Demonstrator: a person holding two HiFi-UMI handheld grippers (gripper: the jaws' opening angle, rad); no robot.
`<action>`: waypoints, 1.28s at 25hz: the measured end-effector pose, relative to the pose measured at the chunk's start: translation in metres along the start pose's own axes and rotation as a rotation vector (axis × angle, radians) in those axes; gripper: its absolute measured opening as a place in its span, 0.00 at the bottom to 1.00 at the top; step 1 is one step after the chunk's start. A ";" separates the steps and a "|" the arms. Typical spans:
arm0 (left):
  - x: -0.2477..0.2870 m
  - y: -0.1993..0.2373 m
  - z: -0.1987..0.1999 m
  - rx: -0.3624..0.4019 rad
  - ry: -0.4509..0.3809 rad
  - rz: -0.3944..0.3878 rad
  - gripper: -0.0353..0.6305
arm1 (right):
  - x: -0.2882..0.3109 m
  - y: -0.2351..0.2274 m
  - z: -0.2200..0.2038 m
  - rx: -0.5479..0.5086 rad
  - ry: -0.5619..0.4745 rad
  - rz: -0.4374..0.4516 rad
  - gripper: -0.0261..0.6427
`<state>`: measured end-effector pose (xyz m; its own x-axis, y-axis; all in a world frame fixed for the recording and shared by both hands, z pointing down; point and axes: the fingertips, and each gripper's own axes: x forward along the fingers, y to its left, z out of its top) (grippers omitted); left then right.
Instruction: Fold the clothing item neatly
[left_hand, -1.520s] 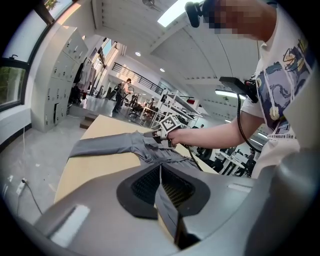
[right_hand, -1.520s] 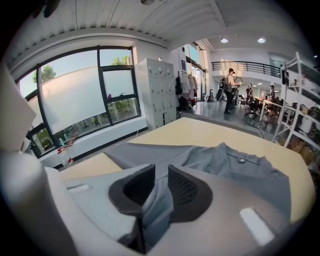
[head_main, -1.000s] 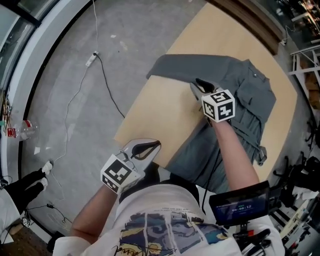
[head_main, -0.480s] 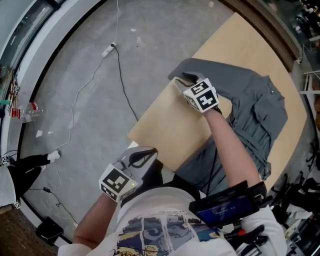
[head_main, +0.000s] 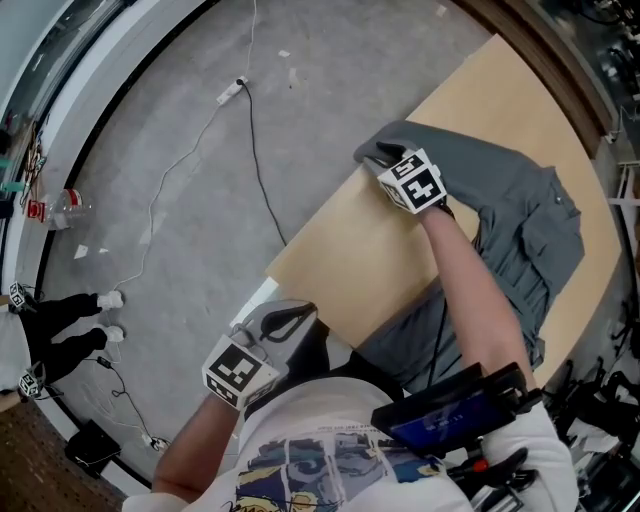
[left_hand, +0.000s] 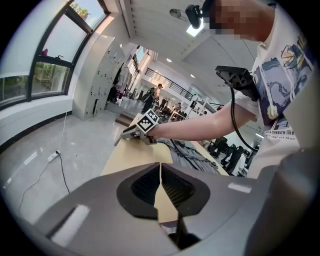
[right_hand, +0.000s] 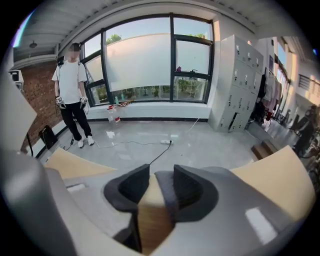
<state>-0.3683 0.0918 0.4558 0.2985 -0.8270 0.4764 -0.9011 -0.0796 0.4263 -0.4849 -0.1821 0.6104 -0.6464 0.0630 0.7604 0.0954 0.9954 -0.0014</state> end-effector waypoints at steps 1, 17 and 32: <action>0.000 0.000 0.000 0.002 0.000 0.000 0.08 | -0.001 -0.001 0.000 0.011 -0.014 -0.002 0.25; 0.010 -0.005 0.011 0.013 0.004 -0.016 0.08 | -0.023 -0.022 -0.002 0.179 -0.107 -0.065 0.07; 0.049 -0.053 0.032 0.102 0.027 -0.130 0.08 | -0.126 -0.073 -0.029 0.345 -0.225 -0.169 0.06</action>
<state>-0.3165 0.0379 0.4318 0.4223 -0.7905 0.4436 -0.8809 -0.2424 0.4066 -0.3885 -0.2652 0.5333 -0.7836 -0.1262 0.6083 -0.2590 0.9564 -0.1352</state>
